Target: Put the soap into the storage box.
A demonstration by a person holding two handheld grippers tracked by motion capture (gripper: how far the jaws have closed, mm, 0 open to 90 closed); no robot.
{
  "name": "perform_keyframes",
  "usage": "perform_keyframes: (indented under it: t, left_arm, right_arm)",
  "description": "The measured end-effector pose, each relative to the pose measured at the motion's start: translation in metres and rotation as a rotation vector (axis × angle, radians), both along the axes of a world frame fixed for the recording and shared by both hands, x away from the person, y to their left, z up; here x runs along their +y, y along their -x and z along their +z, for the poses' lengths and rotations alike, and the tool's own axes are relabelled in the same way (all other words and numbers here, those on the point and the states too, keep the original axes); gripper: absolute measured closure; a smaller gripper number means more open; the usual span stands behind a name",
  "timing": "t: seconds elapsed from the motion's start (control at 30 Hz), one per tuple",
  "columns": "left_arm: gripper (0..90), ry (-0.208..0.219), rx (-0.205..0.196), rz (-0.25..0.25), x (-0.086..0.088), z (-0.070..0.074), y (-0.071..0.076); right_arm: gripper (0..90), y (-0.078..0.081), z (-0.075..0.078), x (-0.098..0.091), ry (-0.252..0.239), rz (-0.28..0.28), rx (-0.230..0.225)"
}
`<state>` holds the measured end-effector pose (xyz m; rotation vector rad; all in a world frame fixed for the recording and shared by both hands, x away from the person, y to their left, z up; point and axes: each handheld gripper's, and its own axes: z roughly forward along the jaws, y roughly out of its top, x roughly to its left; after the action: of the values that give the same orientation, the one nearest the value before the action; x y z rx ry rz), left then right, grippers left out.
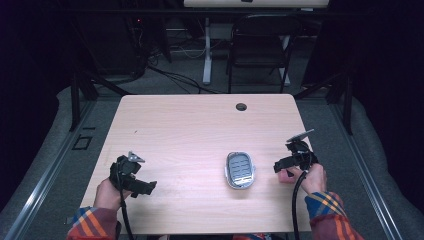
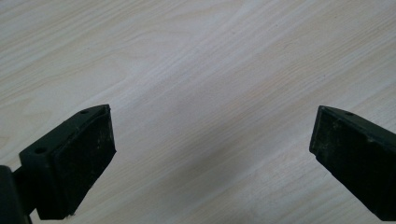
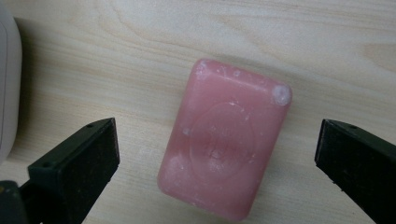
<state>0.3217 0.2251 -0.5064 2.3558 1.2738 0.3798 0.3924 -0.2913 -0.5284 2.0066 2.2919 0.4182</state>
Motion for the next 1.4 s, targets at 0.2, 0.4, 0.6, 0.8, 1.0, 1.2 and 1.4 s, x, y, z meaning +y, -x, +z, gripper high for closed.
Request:
perform_keyframes:
  t: [0.2, 0.4, 0.6, 0.8, 1.0, 1.2, 1.4]
  left_arm:
    - [0.1, 0.001, -0.004, 0.000, 0.000, 0.000, 0.000]
    - [0.1, 0.001, -0.001, -0.001, 0.000, 0.000, 0.000]
    - [0.1, 0.000, -0.003, 0.000, 0.000, 0.000, 0.000]
    - [0.1, 0.000, -0.002, 0.000, 0.000, 0.000, 0.000]
    - [0.1, -0.001, -0.001, -0.002, 0.000, 0.000, 0.000]
    - [0.1, -0.002, -0.001, -0.001, 0.000, 0.000, 0.000]
    - [0.2, -0.002, 0.001, -0.002, 0.000, 0.000, 0.000]
  right_arm:
    - [7.9, -0.002, -0.004, 0.000, 0.008, 0.005, 0.030]
    - [14.9, -0.003, -0.007, -0.001, 0.006, -0.011, 0.035]
    - [23.4, -0.003, -0.009, -0.002, 0.011, -0.018, 0.040]
    - [27.6, -0.004, -0.011, -0.004, 0.002, -0.008, 0.058]
    - [32.2, -0.005, -0.011, -0.006, 0.007, 0.002, 0.077]
    - [35.6, -0.005, -0.014, -0.004, 0.013, 0.008, 0.081]
    - [36.0, -0.005, -0.014, -0.004, 0.027, 0.024, 0.085]
